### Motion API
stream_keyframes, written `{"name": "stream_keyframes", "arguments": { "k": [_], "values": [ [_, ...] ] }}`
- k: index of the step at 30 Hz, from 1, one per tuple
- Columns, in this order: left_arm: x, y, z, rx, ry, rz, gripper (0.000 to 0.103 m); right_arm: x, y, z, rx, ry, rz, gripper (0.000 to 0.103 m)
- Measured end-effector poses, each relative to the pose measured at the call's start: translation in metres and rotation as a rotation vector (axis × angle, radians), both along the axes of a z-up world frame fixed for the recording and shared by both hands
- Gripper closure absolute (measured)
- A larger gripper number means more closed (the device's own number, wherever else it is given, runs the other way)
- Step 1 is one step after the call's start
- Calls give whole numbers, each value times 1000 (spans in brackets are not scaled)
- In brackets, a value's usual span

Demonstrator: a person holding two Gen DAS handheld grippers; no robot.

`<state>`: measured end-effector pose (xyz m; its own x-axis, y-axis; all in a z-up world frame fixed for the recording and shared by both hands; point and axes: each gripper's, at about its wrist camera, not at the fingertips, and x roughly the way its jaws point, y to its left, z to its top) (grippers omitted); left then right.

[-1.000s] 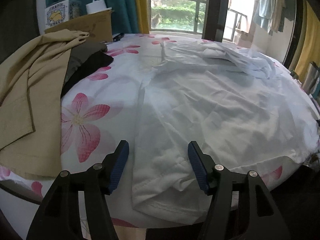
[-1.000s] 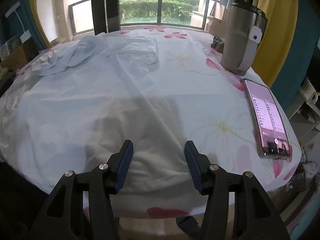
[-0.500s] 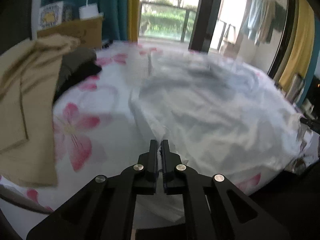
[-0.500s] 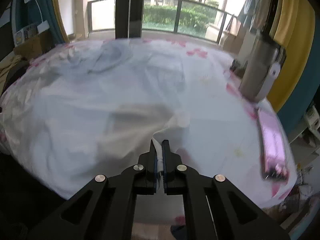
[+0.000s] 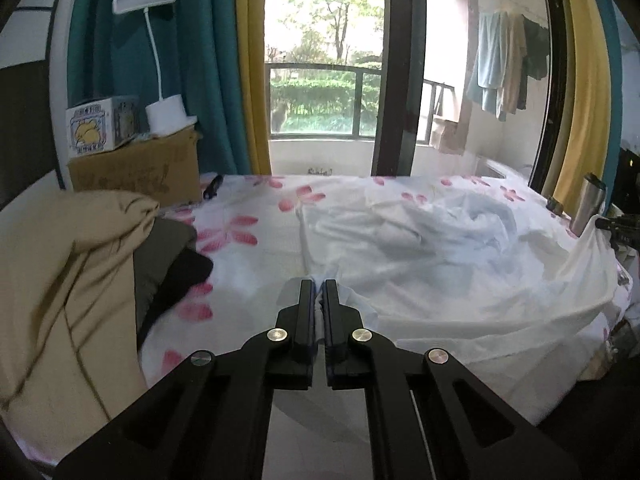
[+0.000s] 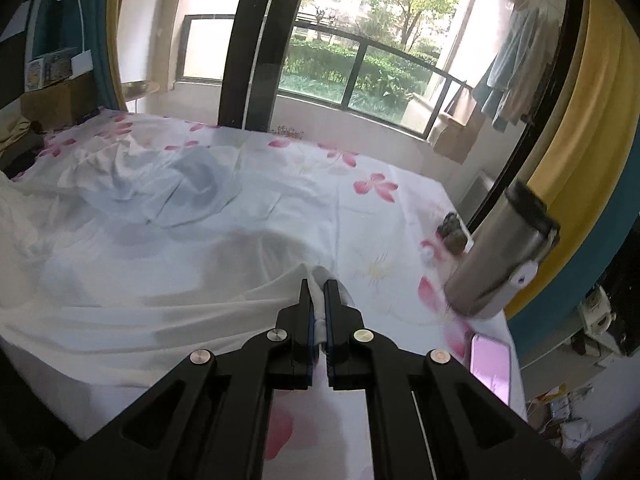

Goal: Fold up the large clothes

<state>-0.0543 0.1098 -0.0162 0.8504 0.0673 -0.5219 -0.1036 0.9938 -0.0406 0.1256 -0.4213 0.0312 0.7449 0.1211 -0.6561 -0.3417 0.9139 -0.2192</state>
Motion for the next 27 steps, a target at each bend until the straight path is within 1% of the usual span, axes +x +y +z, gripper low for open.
{"name": "stream_keyframes", "arguments": {
  "k": [6, 10, 14, 21, 27],
  "values": [
    [34, 12, 14, -37, -47, -14, 99, 29, 0, 14, -14, -35, -18, 99],
    [58, 19, 21, -42, -69, -14, 99, 52, 0, 20, 3, -43, -29, 99],
    [84, 31, 24, -66, -81, 0, 99, 74, 4, 20, 26, -42, -34, 99],
    [137, 53, 19, -112, -64, 43, 99, 124, 9, 17, 68, -28, -38, 99],
    [185, 72, 5, -134, -21, 78, 99, 171, 15, 6, 86, 8, -43, 99]
  ]
}}
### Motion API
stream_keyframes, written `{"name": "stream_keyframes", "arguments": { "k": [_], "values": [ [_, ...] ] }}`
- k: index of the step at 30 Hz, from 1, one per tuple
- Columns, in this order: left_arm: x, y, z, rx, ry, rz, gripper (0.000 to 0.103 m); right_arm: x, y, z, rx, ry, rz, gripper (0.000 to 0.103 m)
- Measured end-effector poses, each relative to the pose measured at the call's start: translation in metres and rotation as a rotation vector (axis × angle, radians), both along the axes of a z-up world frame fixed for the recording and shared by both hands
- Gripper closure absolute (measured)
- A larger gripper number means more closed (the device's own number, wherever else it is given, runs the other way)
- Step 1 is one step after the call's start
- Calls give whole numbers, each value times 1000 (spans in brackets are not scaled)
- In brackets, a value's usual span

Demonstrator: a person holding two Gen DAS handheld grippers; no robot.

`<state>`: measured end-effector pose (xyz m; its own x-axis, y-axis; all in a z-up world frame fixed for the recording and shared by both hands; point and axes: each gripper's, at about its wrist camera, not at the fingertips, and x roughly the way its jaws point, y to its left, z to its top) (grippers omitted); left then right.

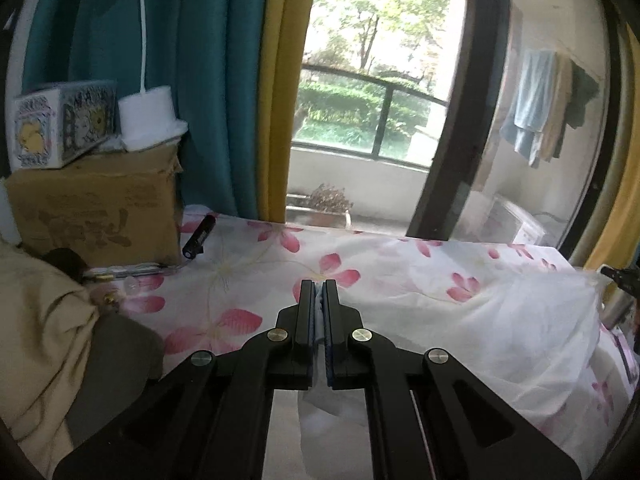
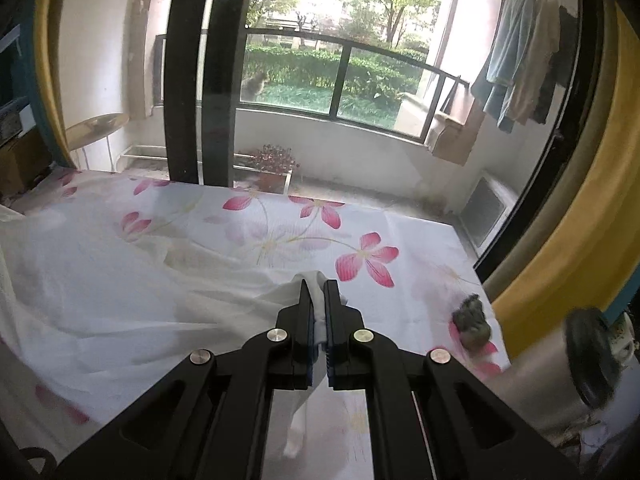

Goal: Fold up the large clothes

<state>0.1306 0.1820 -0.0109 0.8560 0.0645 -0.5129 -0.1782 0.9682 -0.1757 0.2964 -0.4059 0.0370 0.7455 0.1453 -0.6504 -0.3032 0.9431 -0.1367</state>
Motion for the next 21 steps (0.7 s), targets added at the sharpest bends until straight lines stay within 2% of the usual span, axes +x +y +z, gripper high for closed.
{"name": "stream_keyframes", "arguments": {
  "k": [7, 15, 21],
  "values": [
    [50, 5, -20, -1, 47, -1, 99, 47, 14, -27, 0, 62, 0, 99],
    [86, 19, -33, 4, 78, 36, 99, 83, 15, -52, -15, 113, -24, 99],
    [103, 28, -50, -87, 143, 21, 96, 90, 12, -71, -21, 148, -46, 98]
  ]
}}
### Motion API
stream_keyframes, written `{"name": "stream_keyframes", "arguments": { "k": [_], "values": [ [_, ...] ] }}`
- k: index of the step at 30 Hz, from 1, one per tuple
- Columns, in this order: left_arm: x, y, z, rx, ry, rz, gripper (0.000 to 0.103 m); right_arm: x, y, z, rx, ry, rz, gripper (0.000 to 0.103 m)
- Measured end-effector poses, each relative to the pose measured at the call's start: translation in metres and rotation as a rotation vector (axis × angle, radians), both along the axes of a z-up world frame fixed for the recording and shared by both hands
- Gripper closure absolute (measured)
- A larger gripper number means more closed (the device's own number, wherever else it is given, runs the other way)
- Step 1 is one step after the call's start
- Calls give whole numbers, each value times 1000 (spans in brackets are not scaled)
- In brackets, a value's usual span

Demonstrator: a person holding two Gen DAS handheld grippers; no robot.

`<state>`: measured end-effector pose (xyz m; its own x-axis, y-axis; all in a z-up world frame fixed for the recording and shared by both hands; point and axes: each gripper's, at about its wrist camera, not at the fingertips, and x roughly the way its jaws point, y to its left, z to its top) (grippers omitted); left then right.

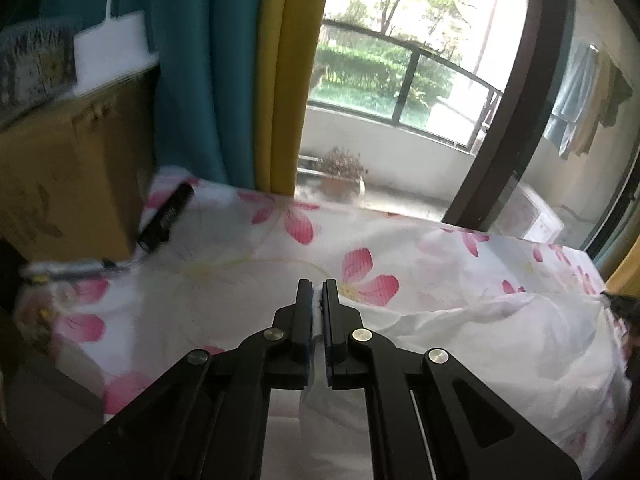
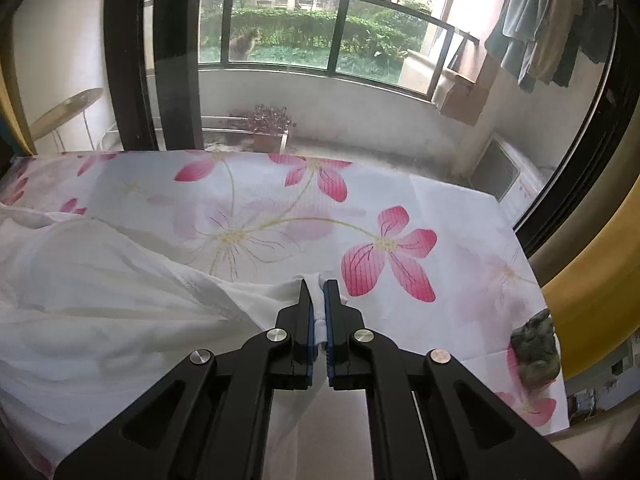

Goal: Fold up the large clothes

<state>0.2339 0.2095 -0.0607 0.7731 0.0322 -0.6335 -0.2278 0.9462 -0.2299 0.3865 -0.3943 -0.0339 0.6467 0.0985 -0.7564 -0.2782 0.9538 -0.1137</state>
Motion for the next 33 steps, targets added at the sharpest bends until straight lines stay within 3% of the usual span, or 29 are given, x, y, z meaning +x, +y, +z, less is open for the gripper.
{"name": "stream_keyframes", "arguments": {
  "k": [2, 3, 4, 6, 9, 15, 19, 22, 27, 29, 31, 32, 33],
  "values": [
    [-5, 1, 3, -17, -14, -8, 76, 0, -2, -1, -14, 6, -16, 93],
    [-8, 1, 7, -8, -25, -2, 59, -2, -2, 1, -21, -3, -22, 82],
    [-14, -1, 12, 0, -43, -2, 55, -5, -4, 5, -34, -22, -35, 63],
    [-22, -7, 23, 33, -68, -16, 55, -11, -8, 16, -52, -65, -60, 40],
    [-38, -27, 36, 64, -100, -85, 55, -32, -11, 38, -14, -131, -44, 40],
    [-51, -99, 26, 39, -52, -361, 55, -96, 44, 49, 22, -188, 213, 40],
    [-59, -149, 13, 83, -14, -549, 55, -132, 90, 35, 16, -132, 399, 40],
    [-66, -179, 1, 104, 15, -675, 55, -151, 109, 27, 110, -56, 541, 40],
    [-62, -197, -13, 193, 64, -721, 55, -167, 132, 15, 43, -46, 637, 41],
    [-57, -198, -18, 215, 83, -713, 55, -167, 133, 13, 27, -39, 640, 57],
    [-56, -197, -17, 212, 77, -711, 55, -161, 135, 10, 6, -16, 630, 88],
    [-56, -195, -16, 205, 66, -709, 56, -162, 133, 11, 3, -13, 625, 93],
    [-55, -192, -13, 194, 54, -706, 70, -162, 132, 11, 5, -16, 625, 98]
  ]
}}
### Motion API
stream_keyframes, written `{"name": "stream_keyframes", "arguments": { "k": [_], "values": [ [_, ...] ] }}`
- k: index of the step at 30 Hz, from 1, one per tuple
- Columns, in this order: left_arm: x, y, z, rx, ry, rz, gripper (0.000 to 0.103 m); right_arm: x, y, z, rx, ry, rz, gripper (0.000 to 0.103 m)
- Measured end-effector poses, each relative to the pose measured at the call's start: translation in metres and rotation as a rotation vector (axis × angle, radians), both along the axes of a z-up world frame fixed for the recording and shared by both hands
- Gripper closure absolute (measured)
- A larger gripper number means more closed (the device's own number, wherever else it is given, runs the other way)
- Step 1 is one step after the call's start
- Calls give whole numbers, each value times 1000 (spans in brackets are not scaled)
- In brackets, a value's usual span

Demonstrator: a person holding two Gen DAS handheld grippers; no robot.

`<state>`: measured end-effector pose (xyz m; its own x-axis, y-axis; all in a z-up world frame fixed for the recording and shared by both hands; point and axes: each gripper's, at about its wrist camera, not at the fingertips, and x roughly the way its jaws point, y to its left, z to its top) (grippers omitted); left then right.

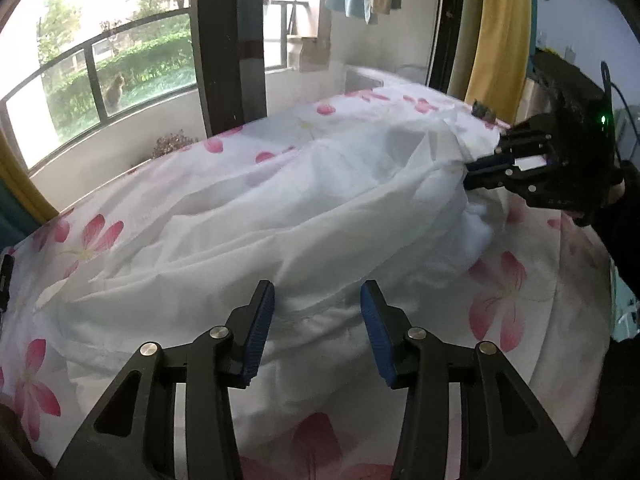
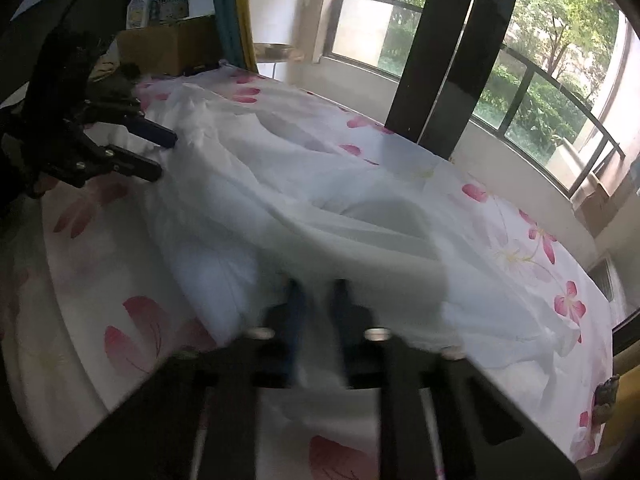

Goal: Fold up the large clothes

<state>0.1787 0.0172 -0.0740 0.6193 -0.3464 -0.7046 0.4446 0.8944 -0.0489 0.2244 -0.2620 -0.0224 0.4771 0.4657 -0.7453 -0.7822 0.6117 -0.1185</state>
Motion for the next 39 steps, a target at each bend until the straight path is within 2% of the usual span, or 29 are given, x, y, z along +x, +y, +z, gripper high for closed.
{"name": "stream_keyframes", "arguments": {
  "k": [1, 2, 4, 7, 11, 12, 14, 15, 16, 23, 27, 30, 32, 35, 36, 38, 39],
  "values": [
    [1, 0, 1, -4, -3, 4, 88, -2, 0, 4, 7, -6, 2, 99],
    [2, 2, 4, -2, -13, 20, 93, 1, -1, 7, 22, -8, 3, 99],
    [6, 6, 8, -12, -39, 32, 97, 7, -2, 13, 88, 12, -6, 99],
    [15, 12, 14, -9, -58, 67, 98, 26, -8, 27, 168, 21, -42, 100],
    [29, 24, 22, -48, -48, 102, 98, 54, -3, 40, 161, -26, -85, 100],
    [30, 27, 23, -45, -54, 112, 95, 63, 1, 43, 156, -39, -96, 100],
    [32, 32, 22, -34, -53, 121, 79, 79, 8, 46, 146, -48, -109, 100],
    [35, 35, 20, -30, -41, 121, 66, 86, 12, 46, 139, -54, -114, 100],
    [37, 37, 18, -19, -27, 119, 61, 95, 16, 46, 131, -56, -121, 100],
    [58, 46, 5, 92, 48, 93, 60, 143, 34, 33, 77, -36, -168, 100],
    [67, 46, 3, 100, 61, 57, 60, 162, 32, 23, 63, -23, -209, 100],
    [79, 44, -6, 138, 109, 40, 60, 179, 32, 13, 58, 0, -248, 100],
    [89, 49, -12, 188, 116, 86, 60, 187, 32, 4, 44, 12, -268, 100],
    [107, 67, -13, 204, 118, 185, 60, 192, 31, -3, 33, 31, -285, 99],
    [112, 72, -14, 210, 113, 208, 60, 192, 29, -4, 26, 33, -289, 98],
    [124, 86, -17, 217, 124, 277, 60, 194, 24, -2, 22, 20, -309, 82],
    [130, 95, -17, 203, 129, 317, 60, 194, 20, 1, 19, 6, -327, 59]
  ]
}}
